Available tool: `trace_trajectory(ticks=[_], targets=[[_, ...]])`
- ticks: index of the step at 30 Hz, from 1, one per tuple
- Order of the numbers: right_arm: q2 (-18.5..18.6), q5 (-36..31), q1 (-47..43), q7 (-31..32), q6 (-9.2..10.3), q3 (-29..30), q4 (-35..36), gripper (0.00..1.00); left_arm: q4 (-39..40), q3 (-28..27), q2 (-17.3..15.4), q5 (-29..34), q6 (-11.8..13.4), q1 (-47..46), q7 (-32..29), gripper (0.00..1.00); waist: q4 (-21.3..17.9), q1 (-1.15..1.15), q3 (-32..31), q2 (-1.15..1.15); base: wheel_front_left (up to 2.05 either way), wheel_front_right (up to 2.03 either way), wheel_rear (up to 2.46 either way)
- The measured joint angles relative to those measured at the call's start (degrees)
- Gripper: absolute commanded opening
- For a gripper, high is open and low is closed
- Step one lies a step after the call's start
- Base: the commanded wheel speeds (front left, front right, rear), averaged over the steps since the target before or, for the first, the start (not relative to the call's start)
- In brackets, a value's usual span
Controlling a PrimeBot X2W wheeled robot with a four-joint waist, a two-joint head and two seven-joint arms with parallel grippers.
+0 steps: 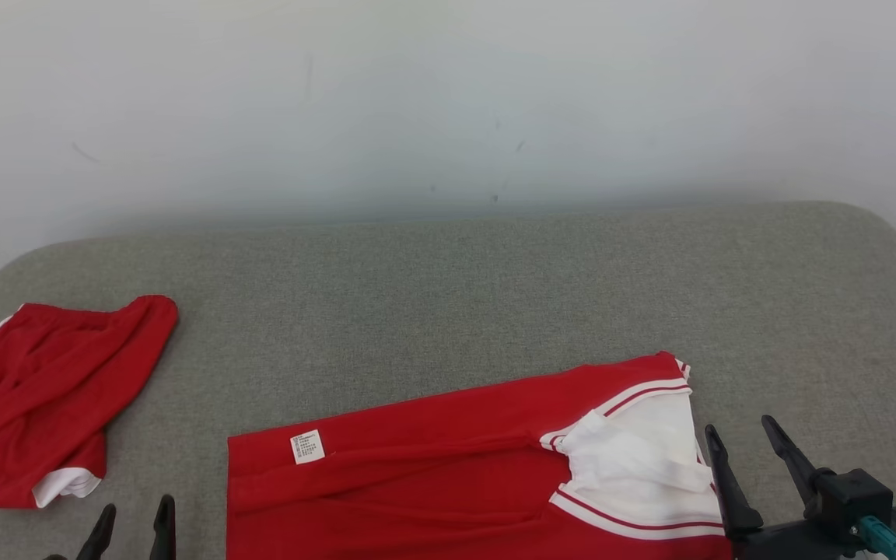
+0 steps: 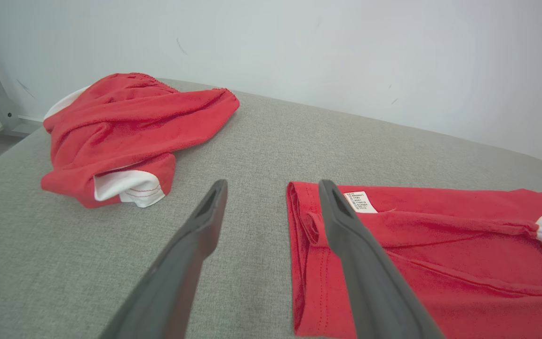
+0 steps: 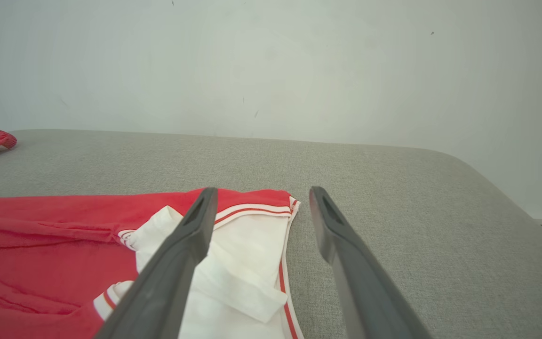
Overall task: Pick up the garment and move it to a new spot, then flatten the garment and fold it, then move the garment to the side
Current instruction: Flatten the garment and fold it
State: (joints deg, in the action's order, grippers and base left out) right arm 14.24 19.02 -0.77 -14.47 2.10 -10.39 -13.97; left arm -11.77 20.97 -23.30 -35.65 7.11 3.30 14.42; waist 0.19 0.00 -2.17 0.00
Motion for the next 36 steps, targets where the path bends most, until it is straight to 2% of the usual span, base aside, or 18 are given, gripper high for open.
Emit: trace_trajectory(ticks=[9,17,20,27,36], targets=[[-0.11,0.0,-0.29,-0.03,0.91,0.83,0.65,1.0,2.49,-1.68,1.46,3.83,0.0,0.14,0.0,1.0,0.39,0.0,-0.03,0.0,0.0,0.0,0.0],[-0.69,0.29,0.48,2.69,0.68,-0.09,-3.07,1.0,4.58,-2.38,2.56,6.31,0.0,1.04,0.0,1.0,1.62,0.0,-0.16,0.0,0.0,0.0,0.0],[-0.68,0.82,3.19,5.61,-0.19,-0.7,-6.53,1.0,5.16,-2.13,2.97,6.79,0.0,0.94,0.0,1.0,2.17,0.0,-0.04,0.0,0.0,0.0,0.0],[-0.02,1.25,11.76,11.77,-0.68,-0.51,-14.46,1.0,5.91,-1.29,3.44,8.14,0.0,0.78,0.01,1.0,3.66,0.0,0.12,0.0,0.0,0.0,0.0],[0.24,2.08,17.16,21.58,-1.3,-1.74,-24.86,1.0,6.11,-0.38,3.65,9.18,0.0,-0.19,0.0,1.0,5.91,0.0,0.15,0.0,0.0,0.0,0.0]])
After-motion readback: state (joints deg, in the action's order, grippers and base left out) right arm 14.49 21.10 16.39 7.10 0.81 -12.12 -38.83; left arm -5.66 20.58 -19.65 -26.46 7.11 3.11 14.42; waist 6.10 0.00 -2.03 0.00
